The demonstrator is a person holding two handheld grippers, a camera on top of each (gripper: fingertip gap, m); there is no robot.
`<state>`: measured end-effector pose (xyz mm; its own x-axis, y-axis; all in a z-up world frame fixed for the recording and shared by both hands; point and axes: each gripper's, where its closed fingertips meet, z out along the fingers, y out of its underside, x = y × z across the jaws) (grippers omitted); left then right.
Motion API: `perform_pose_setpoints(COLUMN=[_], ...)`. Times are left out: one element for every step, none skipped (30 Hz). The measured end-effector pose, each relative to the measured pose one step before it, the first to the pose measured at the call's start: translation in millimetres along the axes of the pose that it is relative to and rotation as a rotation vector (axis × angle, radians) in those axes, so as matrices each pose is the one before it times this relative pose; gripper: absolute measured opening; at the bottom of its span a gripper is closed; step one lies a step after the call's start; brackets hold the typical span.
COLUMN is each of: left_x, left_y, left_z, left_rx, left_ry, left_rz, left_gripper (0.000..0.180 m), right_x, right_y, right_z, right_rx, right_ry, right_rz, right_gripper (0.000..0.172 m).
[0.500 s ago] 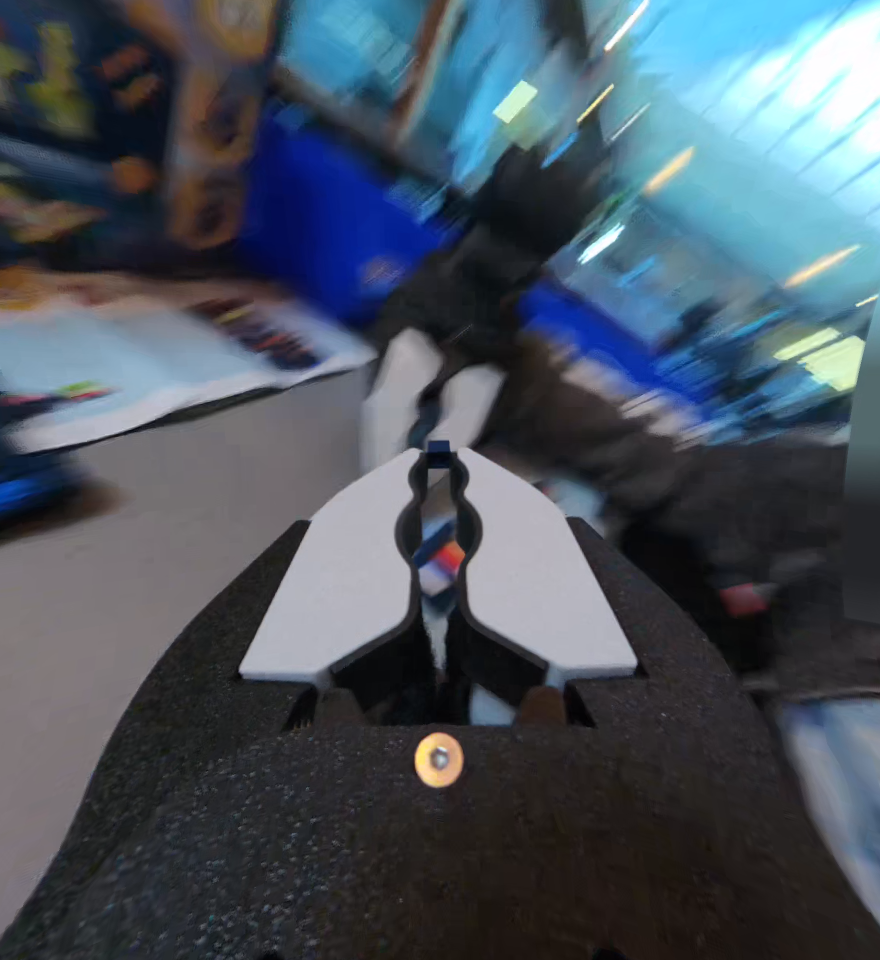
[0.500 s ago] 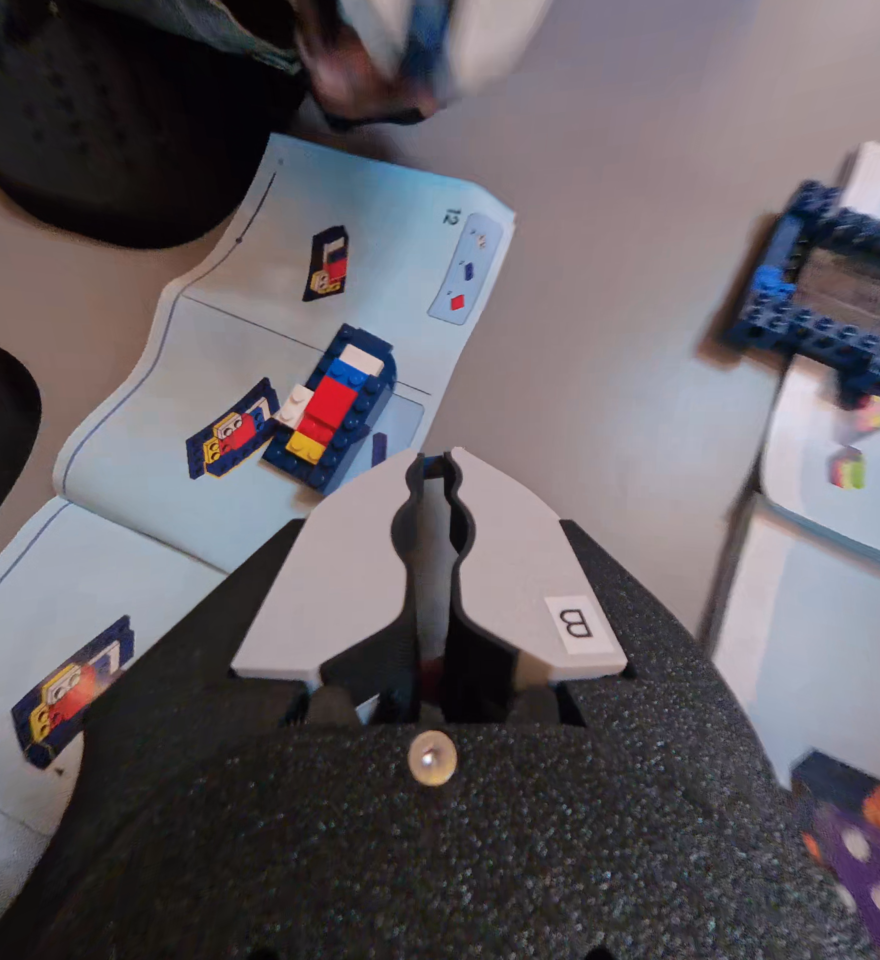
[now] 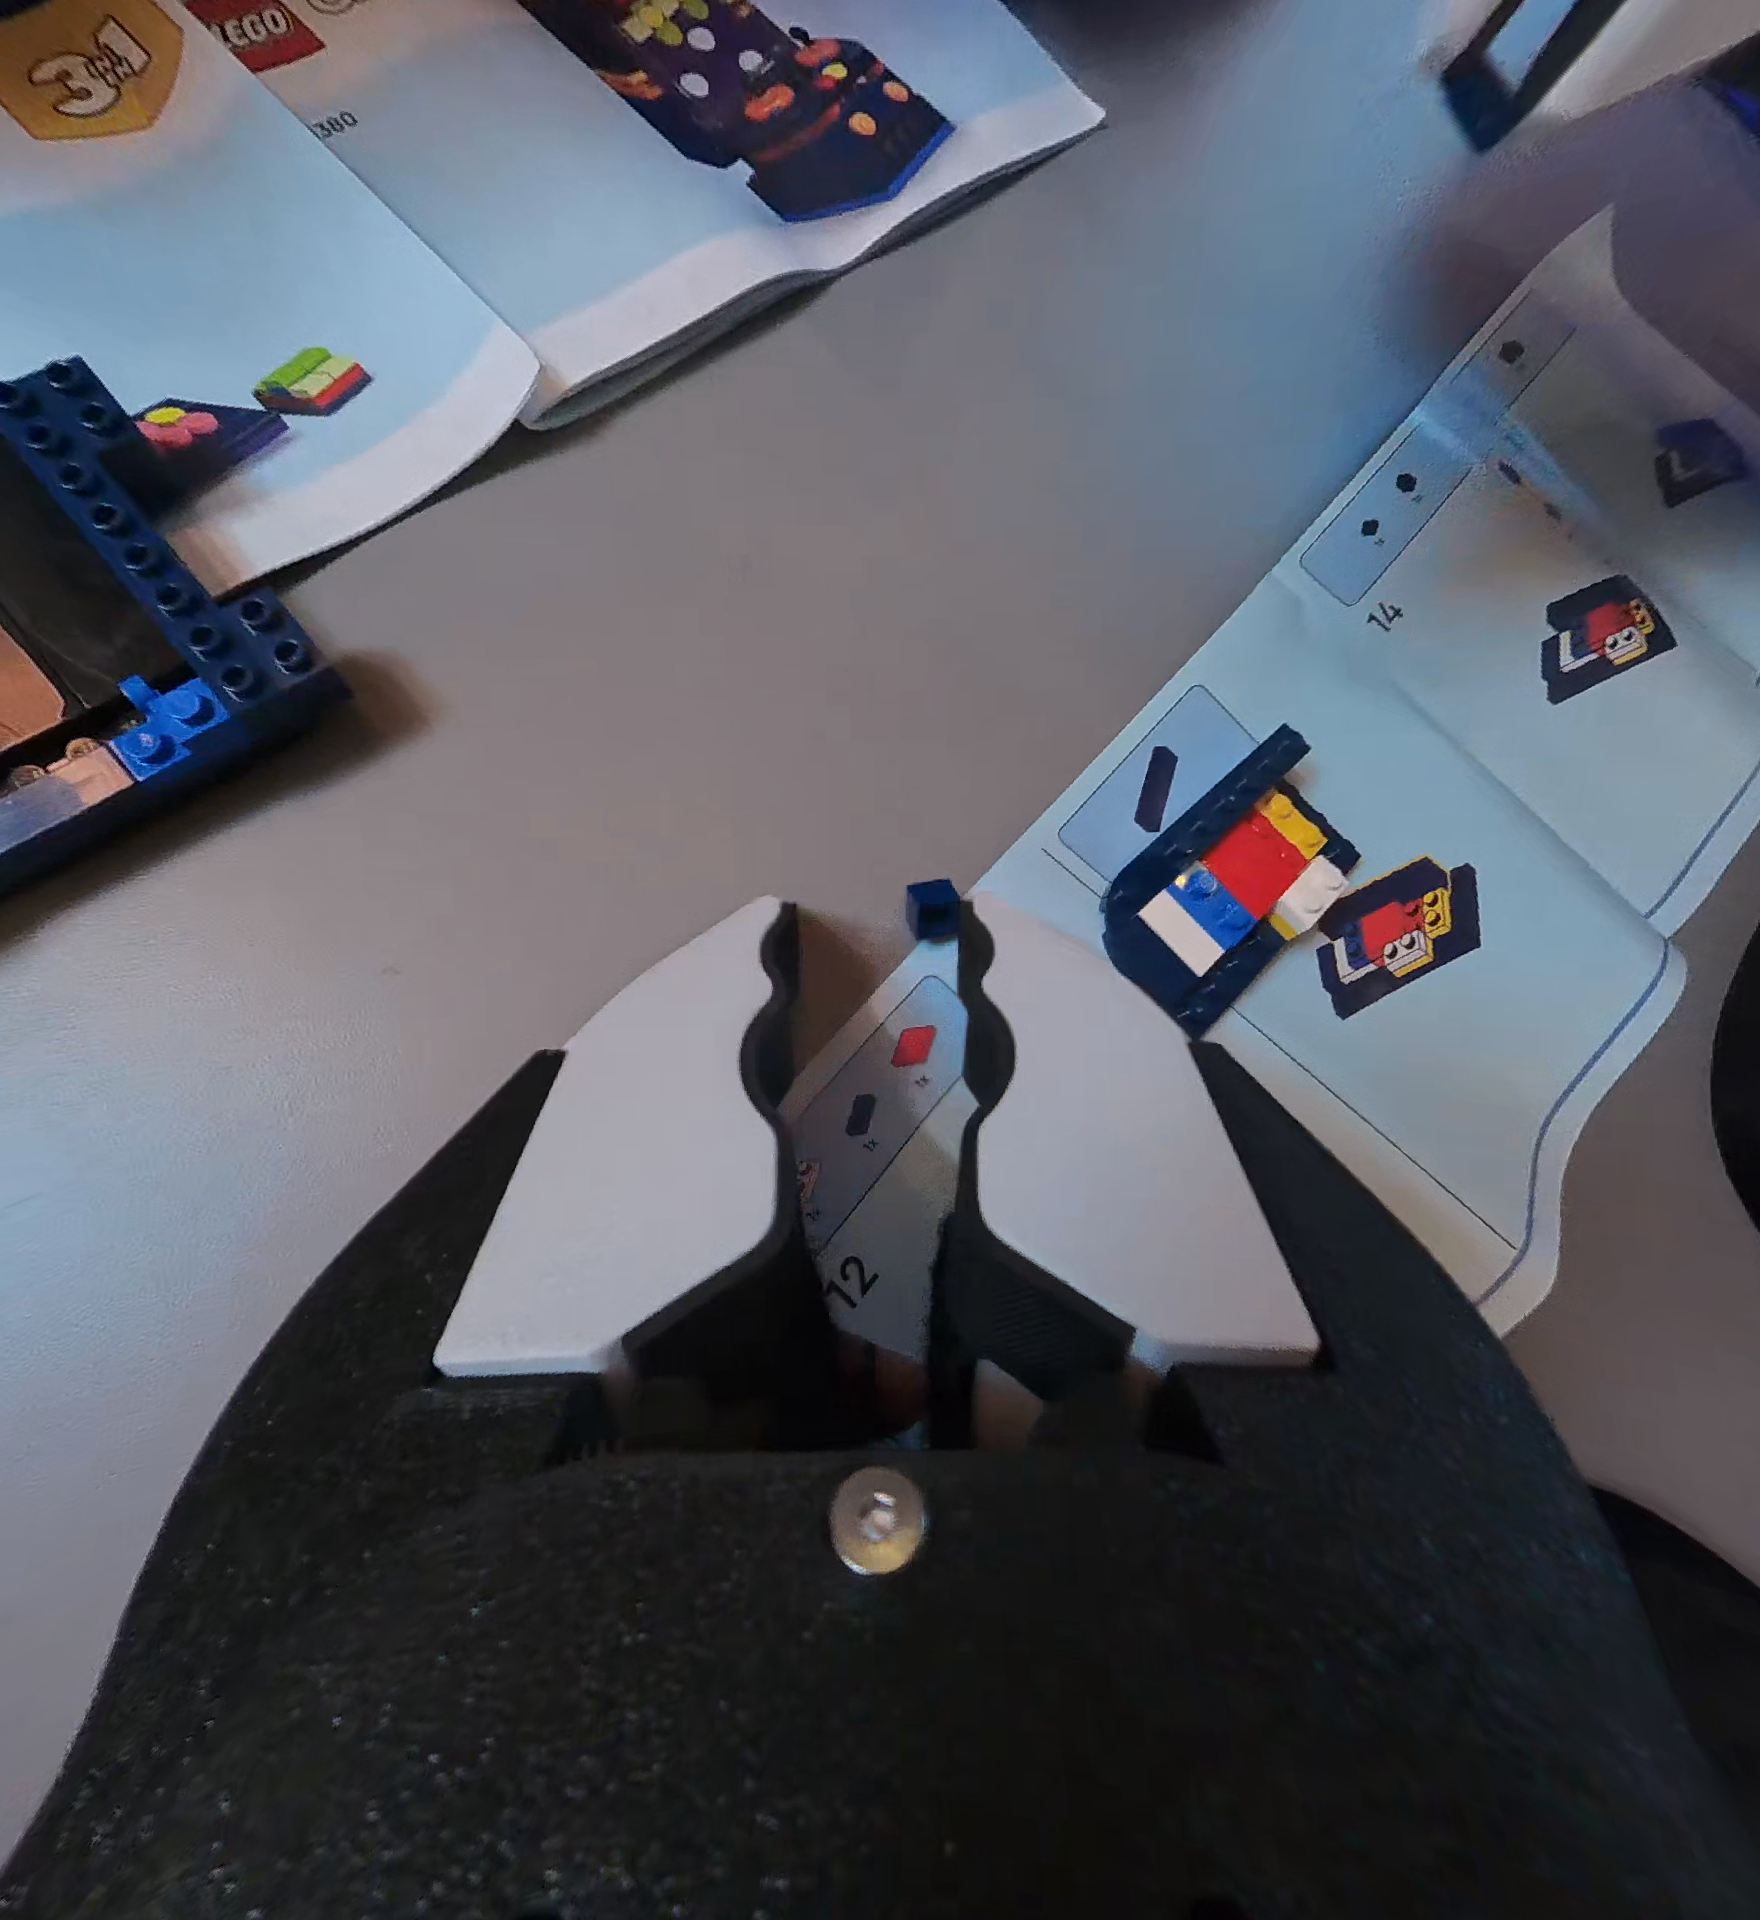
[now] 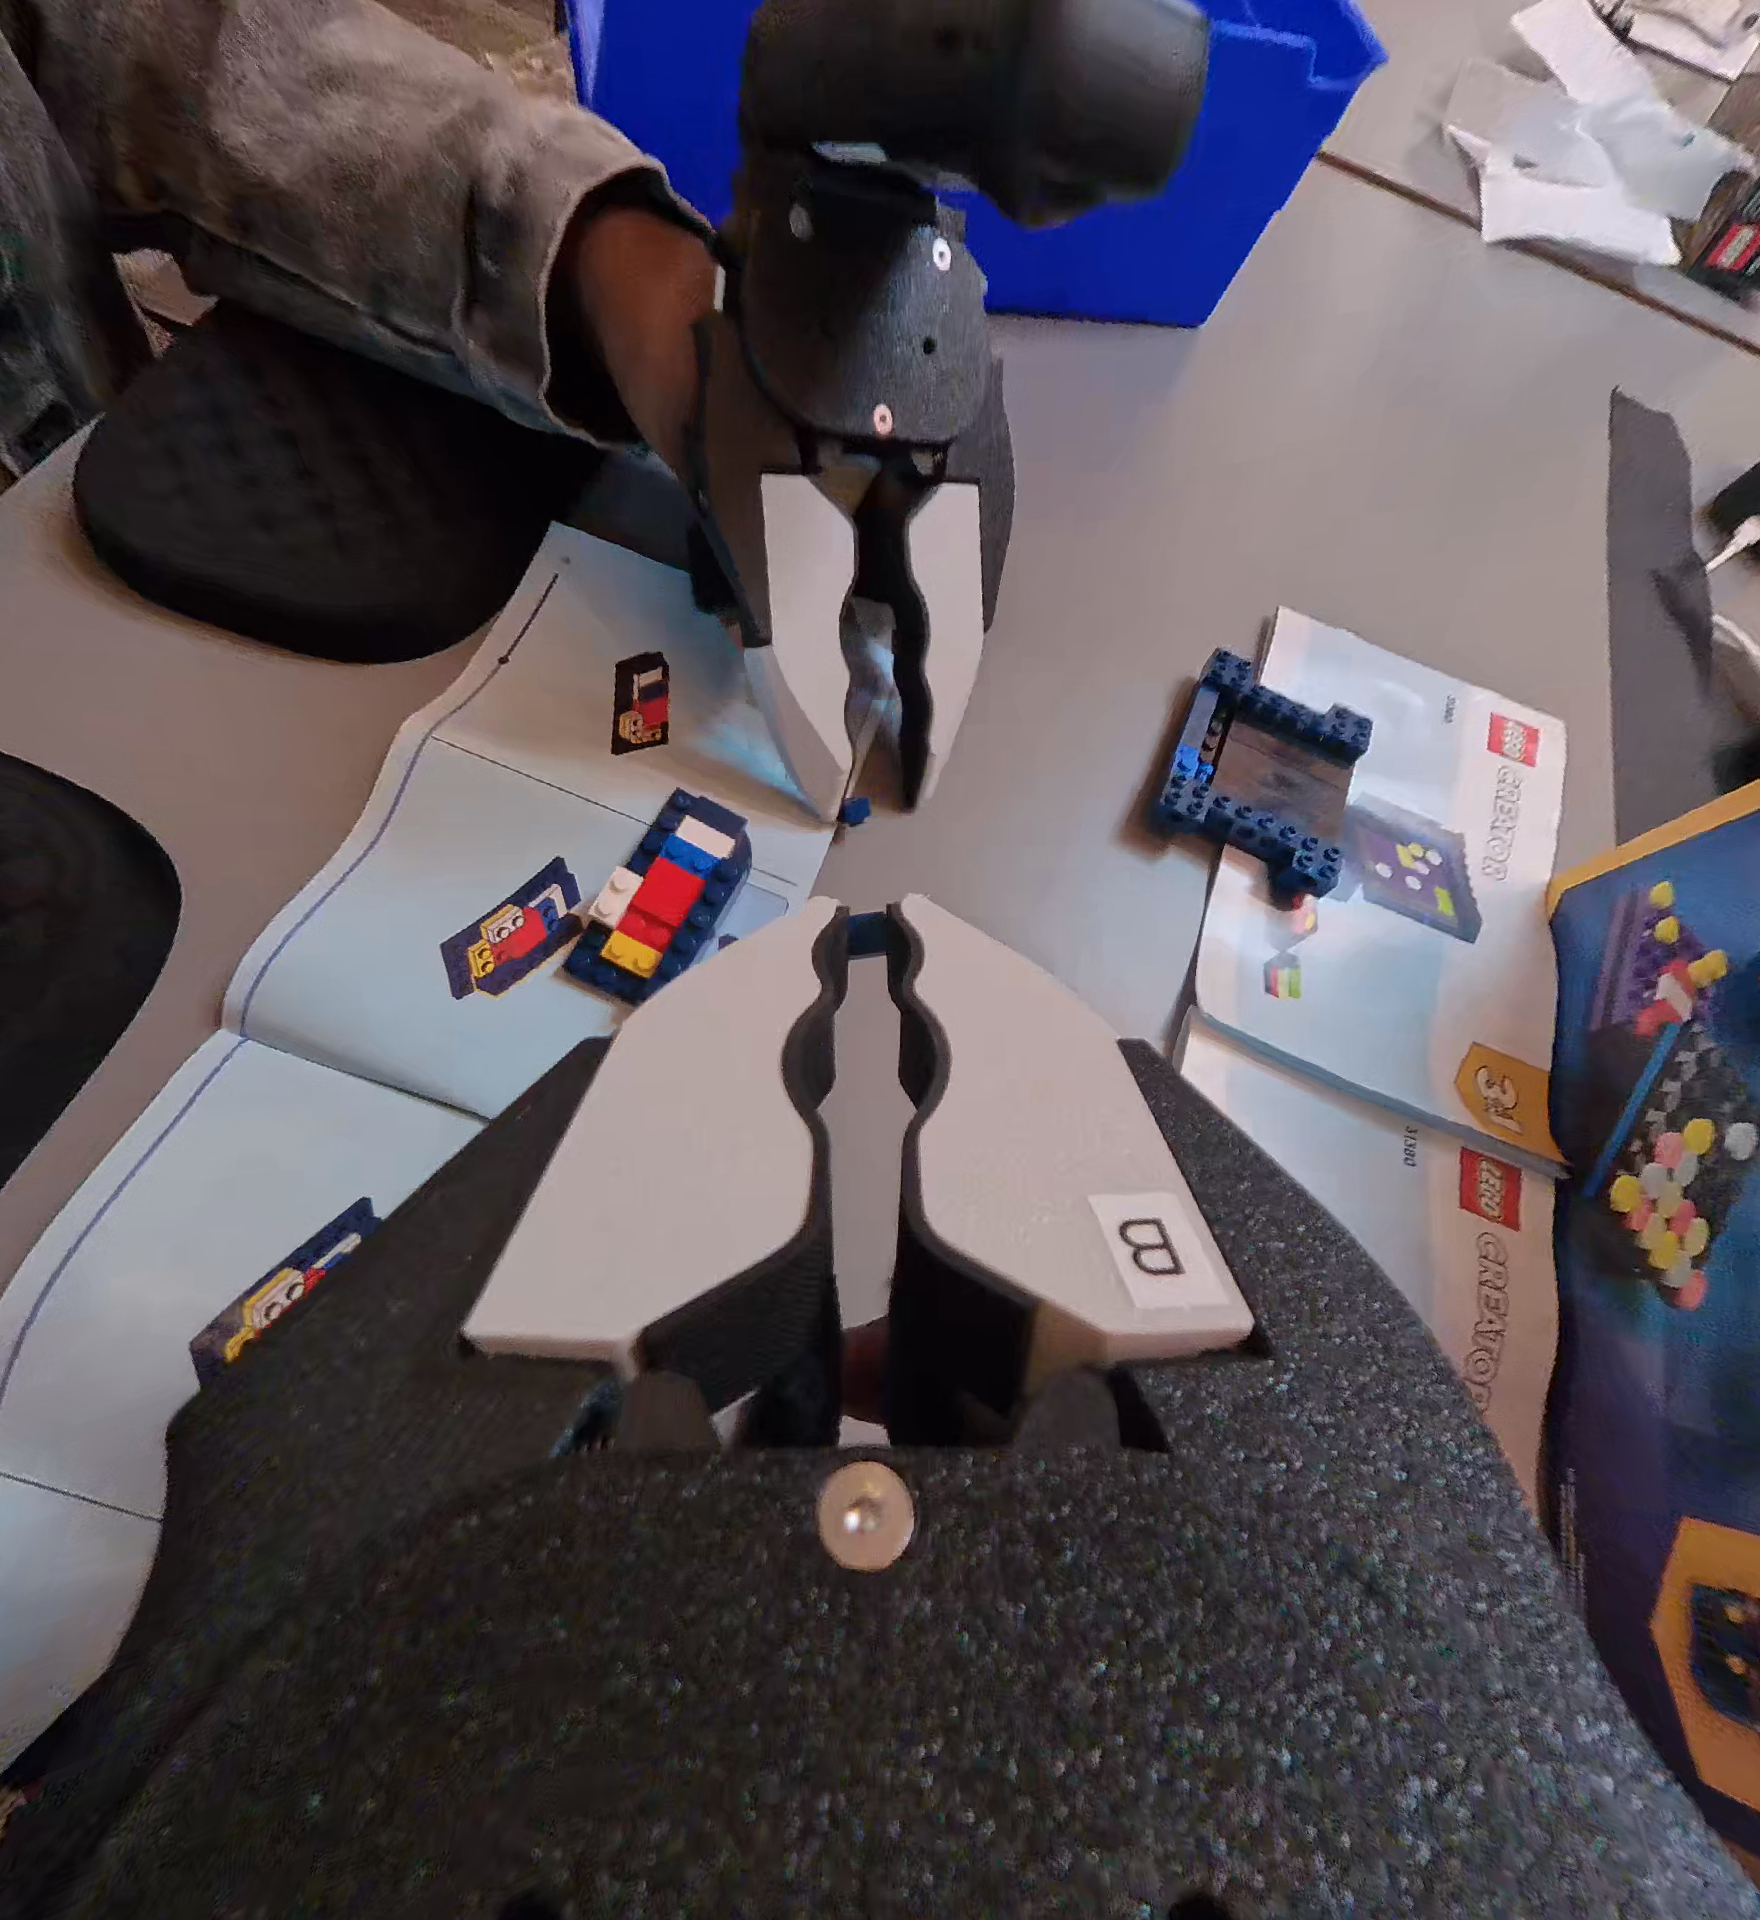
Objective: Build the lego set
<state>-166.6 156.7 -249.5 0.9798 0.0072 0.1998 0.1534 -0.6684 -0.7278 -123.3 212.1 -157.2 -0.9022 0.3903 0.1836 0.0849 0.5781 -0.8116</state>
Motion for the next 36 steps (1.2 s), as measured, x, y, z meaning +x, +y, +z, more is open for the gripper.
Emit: perform_pose_setpoints(left_x=[-0.04,0.02,-1.13,-2.1,-2.47,-1.59,-1.77,-1.63,-2.13,-2.01,-0.49,0.68,0.89,1.03,1.13,1.18,1.05,-0.23,-1.52,-2.2,-3.26,-4.4,-5.27,-5.78,-6.05,-6.24,-6.67,-7.05,-7.3,-7.17,-6.51,-5.6,-4.78,-4.36,-3.46,-2.05], left_y=[-0.42,-0.84,-1.29,-0.7,0.27,0.9,-0.4,-2.77,-6.36,-10.52,-14.28,-16.53,-16.94,-16.82,-16.44,-15.85,-15.53,-15.51,-15.13,-13.68,-11.79,-9.54,-7.72,-6.24,-4.51,-2.83,-1.72,-0.76,-0.25,-0.27,-0.28,-0.53,-0.55,-0.48,-0.22,0.67], left_z=[-0.48,-0.8,-0.98,-1.08,-1.07,-1.08,-1.26,-2.33,-4.38,-7.07,-9.29,-10.56,-11.2,-11.43,-11.54,-11.85,-12.8,-13.75,-14.63,-14.85,-14.79,-14.35,-13.77,-12.66,-11.55,-10.53,-9.57,-8.86,-8.46,-8.15,-7.66,-7.08,-6.24,-5.55,-4.94,-4.64], left_rx=[0.0037,0.0062,0.0074,0.0018,-0.004,-0.0084,-0.0017,0.0104,0.0265,0.0476,0.0626,0.0673,0.0593,0.0497,0.0402,0.0344,0.0322,0.036,0.0404,0.0397,0.0357,0.029,0.0276,0.0267,0.0226,0.0173,0.0138,0.0135,0.0155,0.0193,0.0222,0.0241,0.0243,0.0224,0.0193,0.0142], left_ry=[-0.0001,-0.0025,-0.0113,-0.0183,-0.0223,-0.0187,-0.0216,-0.0234,-0.0278,-0.0292,-0.0198,-0.0092,-0.0018,0.0055,0.0103,0.0117,0.0105,0.0,-0.0095,-0.0129,-0.0166,-0.0216,-0.0241,-0.0245,-0.0242,-0.024,-0.027,-0.0297,-0.0304,-0.0278,-0.0205,-0.0122,-0.0059,-0.004,-0.0012,0.0045], left_rz=[0.0044,0.0076,0.01,0.0131,0.0181,0.0227,0.0207,0.0181,0.0167,0.0157,0.0144,0.0103,0.004,-0.0015,-0.0057,-0.0065,-0.0026,0.0026,0.0086,0.0153,0.0141,0.0095,0.0074,0.0035,0.0003,-0.0009,-0.0015,0.0,0.0001,-0.0045,-0.0101,-0.0144,-0.0168,-0.0164,-0.0119,-0.0046], left_gripper=[0.031,0.033,0.036,0.038,0.038,0.038,0.039,0.042,0.045,0.046,0.046,0.047,0.049,0.05,0.05,0.051,0.051,0.052,0.052,0.051,0.051,0.051,0.051,0.051,0.051,0.051,0.051,0.051,0.051,0.051,0.05,0.049,0.049,0.048,0.048,0.048], right_x=[-0.55,-0.38,-0.36,-0.29,-0.56,-0.98,-1.08,-0.7,-0.71,-0.82,-0.83,-0.61,-0.26,-0.1,0.29,0.95,0.99,1.33,2.26,3.38,3.91,3.1,2.74,2.49,0.76,-1.11,-0.64,0.74,0.4,-0.8,-1.28,-1.89,-2.46,-2.36,-1.45,-0.23], right_y=[-4.28,-4.75,-5.33,-6.07,-6.53,-6.37,-6.16,-6.25,-6.74,-7.45,-7.92,-7.63,-7.04,-5.76,-4.26,-3.14,-2.9,-3.03,-2.84,-2.37,-1.48,-1.13,-1.75,-3.15,-3.49,-3.2,-3.66,-5.09,-6.42,-7.44,-7.87,-7.99,-8.05,-8.14,-8.04,-6.61], right_z=[-1.95,-2.15,-2.2,-2.15,-1.85,-1.76,-1.69,-1.87,-1.89,-1.83,-1.64,-1.34,-0.85,-0.37,-0.1,-0.56,-1.23,-1.91,-2.35,-2.35,-1.81,-0.54,0.92,2.68,4.45,5.71,6.46,7.12,8.32,9.78,11.38,12.81,14.82,17.16,19.97,22.98], right_rx=[0.0109,0.0132,0.0165,0.0201,0.0215,0.0191,0.0155,0.0149,0.0177,0.0219,0.0249,0.0255,0.0237,0.0178,0.009,0.0015,-0.0014,-0.0015,-0.0026,-0.0054,-0.0085,-0.0091,-0.0016,0.0095,0.01,0.001,-0.0034,-0.0001,0.0039,0.0073,0.0116,0.0176,0.0288,0.0434,0.0617,0.0737], right_ry=[0.0046,0.0056,0.0068,0.0067,0.0043,0.0025,0.0045,0.0079,0.0092,0.0081,0.0066,0.0062,0.0054,0.0044,0.006,0.01,0.014,0.0186,0.0263,0.0349,0.0376,0.0325,0.0289,0.0255,0.0087,-0.0089,-0.0075,0.0016,0.0007,-0.0054,-0.0068,-0.0086,-0.0121,-0.0127,-0.0095,-0.0021], right_rz=[-0.0087,-0.0095,-0.0095,-0.0085,-0.008,-0.0091,-0.0115,-0.0131,-0.0125,-0.0111,-0.0087,-0.0038,0.0019,0.0051,0.0064,0.0068,0.0059,0.0038,0.0027,0.0056,0.0102,0.0121,0.0137,0.0191,0.0244,0.0242,0.0199,0.017,0.0167,0.0169,0.0175,0.0185,0.0233,0.0338,0.0489,0.0676], right_gripper=[0.007,0.006,0.007,0.007,0.007,0.007,0.006,0.006,0.006,0.006,0.006,0.006,0.006,0.006,0.006,0.006,0.006,0.006,0.006,0.006,0.006,0.006,0.006,0.007,0.006,0.006,0.006,0.006,0.006,0.006,0.006,0.006,0.006,0.006,0.006,0.006])
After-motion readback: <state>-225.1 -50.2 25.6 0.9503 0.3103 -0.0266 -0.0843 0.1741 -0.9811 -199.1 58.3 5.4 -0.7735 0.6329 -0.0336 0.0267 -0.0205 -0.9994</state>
